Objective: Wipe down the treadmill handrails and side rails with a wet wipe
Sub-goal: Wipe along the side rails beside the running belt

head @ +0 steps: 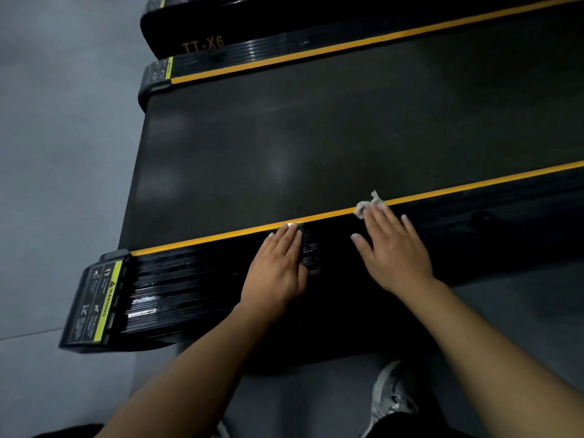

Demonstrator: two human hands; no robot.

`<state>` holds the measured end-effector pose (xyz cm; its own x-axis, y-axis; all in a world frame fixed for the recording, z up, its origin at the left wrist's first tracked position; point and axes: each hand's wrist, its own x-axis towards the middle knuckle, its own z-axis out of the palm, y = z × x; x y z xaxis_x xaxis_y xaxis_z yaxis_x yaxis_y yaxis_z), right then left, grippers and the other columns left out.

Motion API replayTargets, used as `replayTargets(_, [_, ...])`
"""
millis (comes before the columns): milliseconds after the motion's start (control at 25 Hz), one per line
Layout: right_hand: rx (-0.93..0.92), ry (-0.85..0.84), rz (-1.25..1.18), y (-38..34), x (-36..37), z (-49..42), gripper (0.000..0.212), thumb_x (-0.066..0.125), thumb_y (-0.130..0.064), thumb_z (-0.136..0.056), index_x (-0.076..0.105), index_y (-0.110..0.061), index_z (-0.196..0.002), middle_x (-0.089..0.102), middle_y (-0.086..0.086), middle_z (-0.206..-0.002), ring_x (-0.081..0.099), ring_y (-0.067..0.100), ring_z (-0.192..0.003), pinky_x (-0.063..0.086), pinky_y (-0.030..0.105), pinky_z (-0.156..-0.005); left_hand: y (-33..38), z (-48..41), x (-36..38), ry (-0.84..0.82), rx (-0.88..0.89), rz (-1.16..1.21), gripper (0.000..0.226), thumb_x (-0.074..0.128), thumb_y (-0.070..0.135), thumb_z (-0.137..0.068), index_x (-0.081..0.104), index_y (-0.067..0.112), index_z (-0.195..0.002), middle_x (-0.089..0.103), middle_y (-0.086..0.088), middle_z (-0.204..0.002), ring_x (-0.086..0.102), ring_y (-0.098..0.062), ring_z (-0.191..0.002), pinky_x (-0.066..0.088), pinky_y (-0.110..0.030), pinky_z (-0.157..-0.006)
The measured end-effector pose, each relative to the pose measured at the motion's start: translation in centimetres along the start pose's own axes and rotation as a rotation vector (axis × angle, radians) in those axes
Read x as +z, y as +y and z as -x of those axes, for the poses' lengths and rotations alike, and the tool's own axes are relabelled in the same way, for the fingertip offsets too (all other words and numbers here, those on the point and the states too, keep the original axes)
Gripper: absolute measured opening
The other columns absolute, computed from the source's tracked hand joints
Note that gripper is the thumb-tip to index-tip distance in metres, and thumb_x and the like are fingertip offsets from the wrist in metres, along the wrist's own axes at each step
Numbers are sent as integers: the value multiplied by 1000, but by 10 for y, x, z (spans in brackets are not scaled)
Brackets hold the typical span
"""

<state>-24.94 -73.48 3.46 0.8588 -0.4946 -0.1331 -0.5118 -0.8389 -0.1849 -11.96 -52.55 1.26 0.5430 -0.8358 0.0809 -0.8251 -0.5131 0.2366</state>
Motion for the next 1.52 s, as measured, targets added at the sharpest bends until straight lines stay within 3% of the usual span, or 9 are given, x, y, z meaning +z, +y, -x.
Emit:
replayTargets(240, [-141, -35, 48, 3, 2, 18, 109, -29, -77, -80, 7, -18, -165, -2, -5, -172, -8, 9, -158, -4, 39, -128, 1, 2, -7, -97, 105, -46, 73, 26, 46, -94, 29, 16, -161, 20, -3, -170, 9, -17, -158, 10, -41, -129])
replayTargets(360, [-57, 16, -8, 11, 1, 23, 97, -11, -73, -89, 10, -16, -165, 2, -2, -173, -4, 12, -158, -2, 38, -129, 10, -8, -8, -138, 85, -85, 71, 31, 45, -95, 28, 18, -161, 20, -1, -169, 13, -19, -158, 11, -40, -129])
replayTargets(480, [-190, 17, 36, -10, 15, 40, 89, 0, -66, -94, 17, -12, -163, 10, 2, -172, 3, 14, -159, -4, 35, -127, 42, -20, 0, -124, 151, -6, 70, 42, 35, -90, 41, 12, -156, 38, -6, -163, 30, -25, -153, 22, -41, -125])
replayTargets(680, [-33, 102, 12, 22, 8, 42, 87, 2, -65, -95, 22, -13, -162, 16, 0, -171, 9, 15, -158, 3, 38, -129, 71, -35, 10, -95, 80, 23, 81, 20, 43, -88, 32, 8, -160, 26, -9, -168, 18, -22, -157, 14, -39, -128])
replayTargets(800, [-211, 112, 57, 7, 26, 58, 75, 22, -56, -102, 38, -6, -156, 33, 10, -165, 27, 22, -155, 13, 41, -124, 69, -36, 15, -52, 96, 48, 78, 25, 40, -87, 37, 8, -157, 31, -11, -166, 22, -24, -156, 15, -41, -127])
replayTargets(1040, [-72, 176, 35, 37, 21, 66, 77, 21, -61, -102, 36, -10, -158, 31, 6, -166, 23, 20, -156, 13, 42, -125, 71, -37, 13, -79, 96, 10, 76, 23, 43, -91, 36, 10, -158, 30, -8, -166, 20, -22, -157, 15, -40, -128])
replayTargets(1200, [-272, 203, 75, 8, 41, 91, 75, 30, -60, -102, 42, -8, -155, 37, 9, -163, 29, 21, -154, 18, 44, -122, 72, -36, 14, -84, 82, 21, 72, 23, 43, -94, 41, 9, -156, 34, -8, -165, 22, -21, -156, 12, -36, -126])
replayTargets(1360, [-121, 282, 50, 26, 34, 88, 71, 31, -55, -102, 44, -8, -154, 39, 8, -162, 32, 21, -153, 20, 45, -121, 70, -36, 11, -88, 100, -8, 76, 26, 43, -89, 41, 9, -156, 34, -9, -165, 22, -23, -156, 10, -35, -125])
replayTargets(1520, [-269, 212, 104, 6, 44, 99, 73, 33, -56, -102, 39, -7, -156, 33, 9, -165, 27, 22, -155, 19, 44, -121, 68, -39, 16, -64, 92, -5, 68, 30, 41, -96, 40, 8, -156, 32, -9, -165, 22, -22, -156, 11, -36, -126])
